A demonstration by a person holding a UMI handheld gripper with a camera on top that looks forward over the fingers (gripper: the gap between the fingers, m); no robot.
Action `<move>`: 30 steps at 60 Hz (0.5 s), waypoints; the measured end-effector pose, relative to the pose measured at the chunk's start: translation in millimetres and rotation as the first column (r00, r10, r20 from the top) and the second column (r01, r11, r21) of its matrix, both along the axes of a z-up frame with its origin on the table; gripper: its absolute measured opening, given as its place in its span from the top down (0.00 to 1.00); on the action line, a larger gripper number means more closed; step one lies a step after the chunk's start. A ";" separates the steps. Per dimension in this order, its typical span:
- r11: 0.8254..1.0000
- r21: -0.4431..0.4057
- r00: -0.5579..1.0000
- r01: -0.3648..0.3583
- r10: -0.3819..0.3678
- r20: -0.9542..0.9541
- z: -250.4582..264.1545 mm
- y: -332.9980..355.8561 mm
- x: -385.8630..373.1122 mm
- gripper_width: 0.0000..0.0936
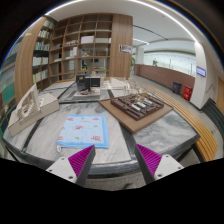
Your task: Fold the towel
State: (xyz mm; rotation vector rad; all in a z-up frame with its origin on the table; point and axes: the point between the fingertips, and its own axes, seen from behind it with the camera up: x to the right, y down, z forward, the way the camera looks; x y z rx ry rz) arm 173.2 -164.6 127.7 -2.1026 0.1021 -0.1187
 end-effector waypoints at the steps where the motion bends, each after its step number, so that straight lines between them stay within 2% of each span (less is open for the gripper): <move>1: 1.000 0.000 1.000 -0.004 0.004 0.006 -0.7 2.6 -3.2 0.12; 6: 0.999 -0.008 0.999 -0.038 0.038 0.000 -2.5 14.2 -21.1 0.13; 8: 0.998 -0.016 0.999 -0.053 0.053 -0.006 -4.2 38.9 -45.0 0.15; 12: 0.993 -0.013 0.993 -0.117 0.117 -0.022 -9.5 64.5 -84.4 0.19; 19: 0.976 -0.029 0.976 -0.216 0.215 -0.026 -28.7 118.8 -158.2 0.19; 24: 0.965 -0.054 0.967 -0.255 0.256 0.013 -52.5 159.7 -202.3 0.23; 30: 0.939 -0.089 0.940 -0.333 0.338 0.050 -84.1 196.8 -254.8 0.24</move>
